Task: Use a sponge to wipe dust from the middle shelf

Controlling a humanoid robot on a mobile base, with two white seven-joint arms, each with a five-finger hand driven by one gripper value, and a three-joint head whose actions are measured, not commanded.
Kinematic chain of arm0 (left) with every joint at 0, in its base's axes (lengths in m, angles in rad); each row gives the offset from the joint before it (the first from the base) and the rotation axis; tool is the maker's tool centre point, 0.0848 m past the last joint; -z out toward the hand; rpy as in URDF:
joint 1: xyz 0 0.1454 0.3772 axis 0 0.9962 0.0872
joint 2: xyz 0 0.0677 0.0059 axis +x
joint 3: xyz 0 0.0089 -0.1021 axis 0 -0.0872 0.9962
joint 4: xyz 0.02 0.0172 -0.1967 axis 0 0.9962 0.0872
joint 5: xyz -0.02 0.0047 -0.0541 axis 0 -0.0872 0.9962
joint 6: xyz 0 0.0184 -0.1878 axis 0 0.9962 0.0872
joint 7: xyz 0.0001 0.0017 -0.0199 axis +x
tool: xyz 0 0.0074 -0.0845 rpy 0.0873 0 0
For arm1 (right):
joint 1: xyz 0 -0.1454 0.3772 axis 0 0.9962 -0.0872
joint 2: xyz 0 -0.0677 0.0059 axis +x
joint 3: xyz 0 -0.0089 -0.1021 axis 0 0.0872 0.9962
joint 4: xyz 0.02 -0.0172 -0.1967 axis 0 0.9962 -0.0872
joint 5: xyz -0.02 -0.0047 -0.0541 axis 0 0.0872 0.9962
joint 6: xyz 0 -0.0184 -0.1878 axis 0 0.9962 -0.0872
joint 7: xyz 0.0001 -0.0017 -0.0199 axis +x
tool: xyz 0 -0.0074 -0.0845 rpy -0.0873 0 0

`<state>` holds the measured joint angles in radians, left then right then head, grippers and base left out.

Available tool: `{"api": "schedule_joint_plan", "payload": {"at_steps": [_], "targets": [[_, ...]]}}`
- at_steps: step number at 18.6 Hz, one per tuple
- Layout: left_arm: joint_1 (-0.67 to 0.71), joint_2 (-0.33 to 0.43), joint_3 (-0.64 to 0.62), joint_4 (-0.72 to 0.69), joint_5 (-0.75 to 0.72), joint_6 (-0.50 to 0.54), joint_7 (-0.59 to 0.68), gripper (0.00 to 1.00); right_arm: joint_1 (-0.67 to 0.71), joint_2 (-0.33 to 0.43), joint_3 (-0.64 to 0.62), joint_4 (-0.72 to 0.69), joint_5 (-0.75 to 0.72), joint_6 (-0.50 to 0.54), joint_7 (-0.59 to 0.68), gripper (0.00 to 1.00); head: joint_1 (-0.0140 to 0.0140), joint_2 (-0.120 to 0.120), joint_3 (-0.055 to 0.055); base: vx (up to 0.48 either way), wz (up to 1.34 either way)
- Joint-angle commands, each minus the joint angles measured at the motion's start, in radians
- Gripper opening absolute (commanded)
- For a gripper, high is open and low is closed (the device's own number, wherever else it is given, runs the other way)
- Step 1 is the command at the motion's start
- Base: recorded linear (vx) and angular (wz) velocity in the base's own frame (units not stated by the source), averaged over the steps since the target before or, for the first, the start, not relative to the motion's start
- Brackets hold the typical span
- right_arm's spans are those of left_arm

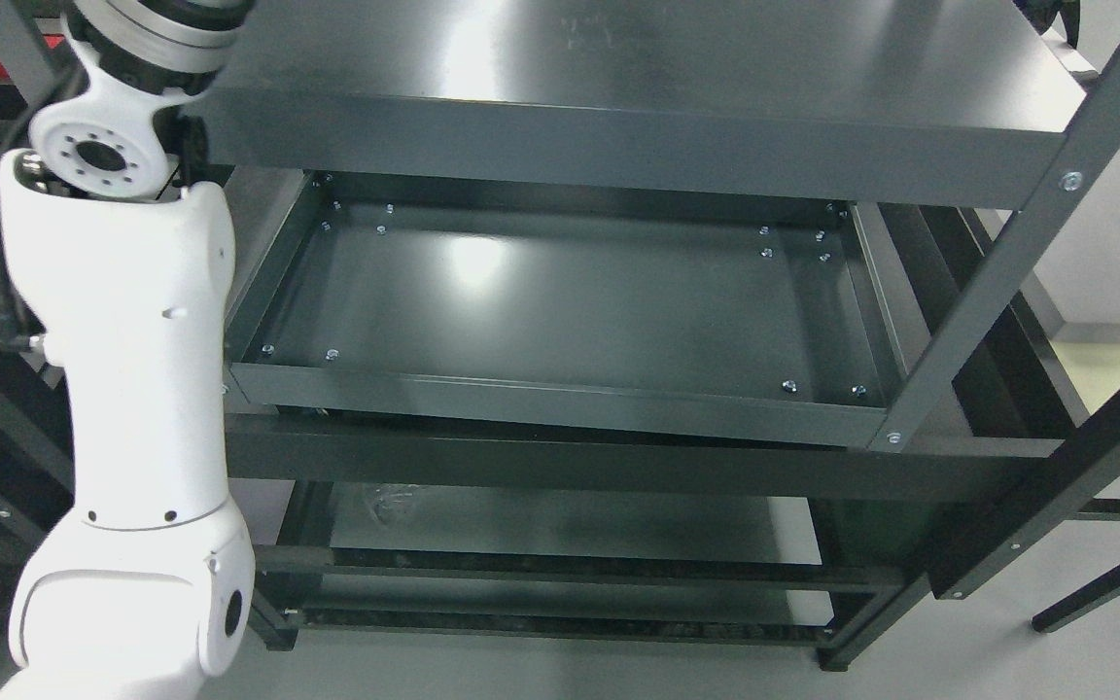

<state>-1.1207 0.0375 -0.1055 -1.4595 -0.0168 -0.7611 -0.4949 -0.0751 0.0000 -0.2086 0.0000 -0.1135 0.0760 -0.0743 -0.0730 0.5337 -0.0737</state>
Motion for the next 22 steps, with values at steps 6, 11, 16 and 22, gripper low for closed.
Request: {"api": "schedule_joint_plan", "payload": {"at_steps": [6, 11, 16, 22], "targets": [[0.491, -0.020, -0.858, 0.016, 0.179, -0.006, 0.171, 0.02, 0.000, -0.017, 0.000, -0.017, 0.000, 0.001, 0.001, 1.00, 0.0000, 0.000, 0.000, 0.000, 0.00], [0.725, -0.020, -0.811, 0.064, 0.136, -0.003, 0.127, 0.02, 0.000, -0.017, 0.000, -0.017, 0.000, 0.001, 0.001, 1.00, 0.0000, 0.000, 0.000, 0.000, 0.00], [0.812, -0.020, -0.393, 0.047, 0.120, 0.178, 0.280, 0.01, 0.001, -0.017, 0.000, -0.017, 0.000, 0.001, 0.001, 1.00, 0.0000, 0.000, 0.000, 0.000, 0.00], [0.805, -0.020, -0.028, -0.116, 0.121, 0.556, 0.513, 0.01, 0.000, -0.017, 0.000, -0.017, 0.000, 0.001, 0.001, 1.00, 0.0000, 0.000, 0.000, 0.000, 0.00]]}}
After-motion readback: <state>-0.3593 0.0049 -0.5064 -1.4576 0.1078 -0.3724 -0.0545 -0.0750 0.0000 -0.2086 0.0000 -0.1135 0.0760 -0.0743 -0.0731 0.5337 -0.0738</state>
